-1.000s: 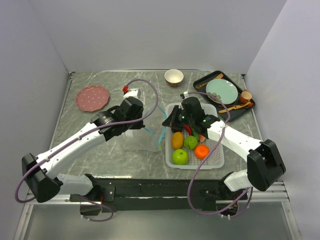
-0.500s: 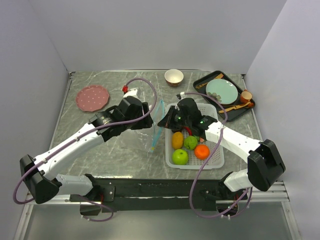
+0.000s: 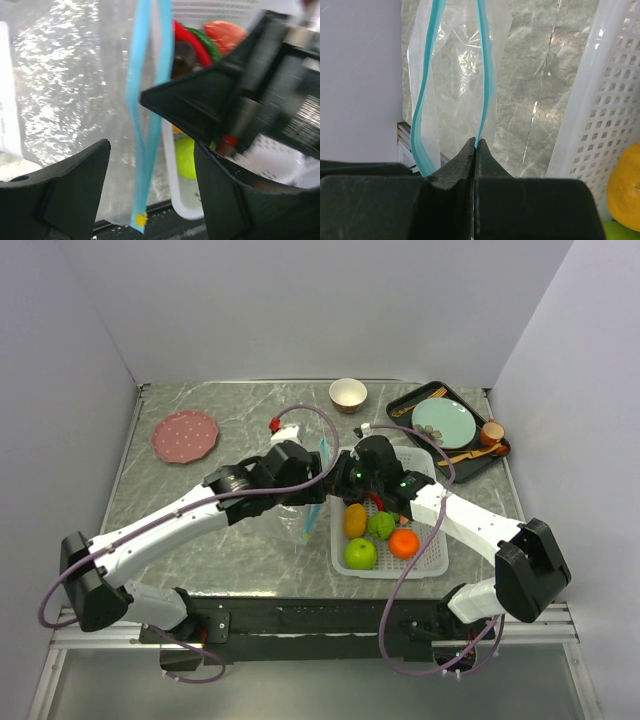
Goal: Place the food in the zip-top bag and seal the zipper
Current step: Open the zipper of the food storage bag at the center of the board.
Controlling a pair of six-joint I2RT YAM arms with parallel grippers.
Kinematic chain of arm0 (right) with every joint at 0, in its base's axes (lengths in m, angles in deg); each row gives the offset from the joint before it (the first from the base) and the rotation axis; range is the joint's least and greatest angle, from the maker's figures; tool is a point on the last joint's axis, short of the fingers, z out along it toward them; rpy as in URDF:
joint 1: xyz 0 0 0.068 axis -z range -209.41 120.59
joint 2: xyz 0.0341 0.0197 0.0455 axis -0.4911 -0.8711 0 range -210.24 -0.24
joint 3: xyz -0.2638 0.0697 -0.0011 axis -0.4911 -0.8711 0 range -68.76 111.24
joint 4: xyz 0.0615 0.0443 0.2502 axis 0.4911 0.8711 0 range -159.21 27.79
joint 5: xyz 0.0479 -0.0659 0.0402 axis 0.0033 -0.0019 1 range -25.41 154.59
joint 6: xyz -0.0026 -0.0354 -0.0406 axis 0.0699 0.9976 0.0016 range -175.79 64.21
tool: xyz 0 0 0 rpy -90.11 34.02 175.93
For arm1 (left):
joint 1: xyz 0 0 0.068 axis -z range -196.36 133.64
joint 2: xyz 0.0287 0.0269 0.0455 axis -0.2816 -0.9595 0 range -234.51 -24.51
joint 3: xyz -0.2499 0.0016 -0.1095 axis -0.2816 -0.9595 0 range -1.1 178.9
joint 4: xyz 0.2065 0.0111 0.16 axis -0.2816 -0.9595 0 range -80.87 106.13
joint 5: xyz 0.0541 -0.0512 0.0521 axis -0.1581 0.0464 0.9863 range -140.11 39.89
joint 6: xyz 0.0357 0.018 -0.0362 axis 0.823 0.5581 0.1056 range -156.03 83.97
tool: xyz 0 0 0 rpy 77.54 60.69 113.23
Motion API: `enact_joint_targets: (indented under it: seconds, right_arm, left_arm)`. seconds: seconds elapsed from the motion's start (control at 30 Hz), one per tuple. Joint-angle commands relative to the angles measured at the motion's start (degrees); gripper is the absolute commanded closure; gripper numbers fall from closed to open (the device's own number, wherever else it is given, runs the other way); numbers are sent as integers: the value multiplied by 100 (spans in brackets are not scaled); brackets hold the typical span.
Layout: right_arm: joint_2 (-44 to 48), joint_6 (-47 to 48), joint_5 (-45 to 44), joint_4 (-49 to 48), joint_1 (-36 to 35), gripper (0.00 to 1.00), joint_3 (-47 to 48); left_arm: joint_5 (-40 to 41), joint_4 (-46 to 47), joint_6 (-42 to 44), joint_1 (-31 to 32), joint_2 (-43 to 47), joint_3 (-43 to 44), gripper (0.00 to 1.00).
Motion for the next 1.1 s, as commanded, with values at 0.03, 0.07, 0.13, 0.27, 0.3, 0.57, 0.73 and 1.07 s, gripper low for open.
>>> enact_joint_targets:
  seconds: [0.03, 0.07, 0.13, 0.27, 0.3, 0.57, 0.73, 1.07]
  right_arm:
    - [196, -8, -103, -247, -45, 100, 197]
    - [205, -8, -121, -212, -45, 100, 179]
    - [231, 10, -139, -194, -45, 100, 162]
    - [284, 19, -147, -212, -45, 100, 100]
    - [301, 19, -148, -220, -45, 100, 83]
    - [424, 124, -156, -124, -54, 100, 47]
    - [486, 168, -235, -53, -37, 100, -14]
    - [135, 344, -376, 201, -45, 100, -6]
  left_arm:
    - [961, -454, -354, 69, -259, 315, 28]
    - [1101, -480, -397, 69, -277, 341, 29]
    - [1216, -507, -407, 69, -312, 350, 30]
    - [1330, -568, -389, 69, -435, 429, 32]
    - [1383, -577, -389, 78, -505, 438, 32]
    - [1480, -507, -345, 78, -760, 543, 40]
    - [1559, -507, -292, 69, -839, 648, 57]
    - [1884, -1078, -371, 69, -375, 833, 94]
